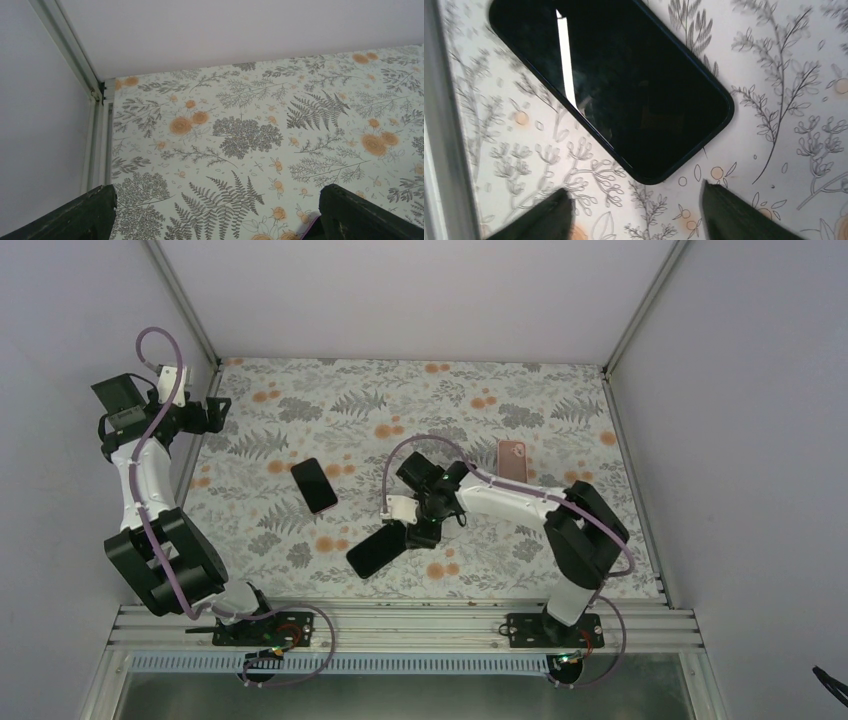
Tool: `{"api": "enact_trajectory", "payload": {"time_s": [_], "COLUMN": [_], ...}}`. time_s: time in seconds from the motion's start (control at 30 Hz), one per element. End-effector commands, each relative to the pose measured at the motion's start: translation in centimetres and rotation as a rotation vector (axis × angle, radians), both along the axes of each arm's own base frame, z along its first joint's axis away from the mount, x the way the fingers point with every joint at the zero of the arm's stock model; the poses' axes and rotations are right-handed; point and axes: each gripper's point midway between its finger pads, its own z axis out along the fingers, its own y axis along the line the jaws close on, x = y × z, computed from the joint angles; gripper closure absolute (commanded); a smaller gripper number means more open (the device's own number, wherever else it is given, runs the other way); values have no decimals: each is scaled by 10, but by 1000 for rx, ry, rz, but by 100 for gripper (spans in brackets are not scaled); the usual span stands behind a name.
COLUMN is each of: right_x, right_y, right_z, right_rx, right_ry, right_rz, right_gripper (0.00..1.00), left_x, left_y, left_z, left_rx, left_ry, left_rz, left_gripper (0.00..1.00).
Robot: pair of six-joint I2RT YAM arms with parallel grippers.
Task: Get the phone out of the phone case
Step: Adjust the phone at the center of the board, then pick up the phone at the center of the board.
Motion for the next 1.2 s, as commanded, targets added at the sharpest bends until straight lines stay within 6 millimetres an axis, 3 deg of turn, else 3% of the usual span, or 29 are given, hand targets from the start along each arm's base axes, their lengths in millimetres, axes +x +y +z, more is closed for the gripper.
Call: {"api": "enact_trajectory", "payload": {"time_s": [0.0,0.03,0.07,0.27,0.4,0.73,0.9,1.17], "right_x": [-11,-13,-17,-46,-48,-40,-31,-22], "right_y": [6,7,5,-3,6,40,46,55], "right_z": [33,40,42,39,46,10,-11,-27], "right_rx": [105,130,139,170,203,105,60,42], "right_ry": [-51,-88,-125,-273,-317,-202,-207,-198], "right_rz": [76,110,159,545,706,842,829,798], "right_gripper": [10,1,0,0,0,0,0,0], "left_x": [-3,-5,-6,-12,-15,-24,-27,-25], "left_y": [-7,-8,-9,-13,-13,-9,-8,-9], "left_z": [4,5,7,11,14,13,11,7], "left_rx": [-1,4,10,16,26,93,116,101], "left_ry": [-22,-26,-31,-45,-53,-52,-51,-51], "left_rz": [-38,-39,-42,-40,-32,4,11,2], "left_gripper": [0,0,0,0,0,0,0,0]}}
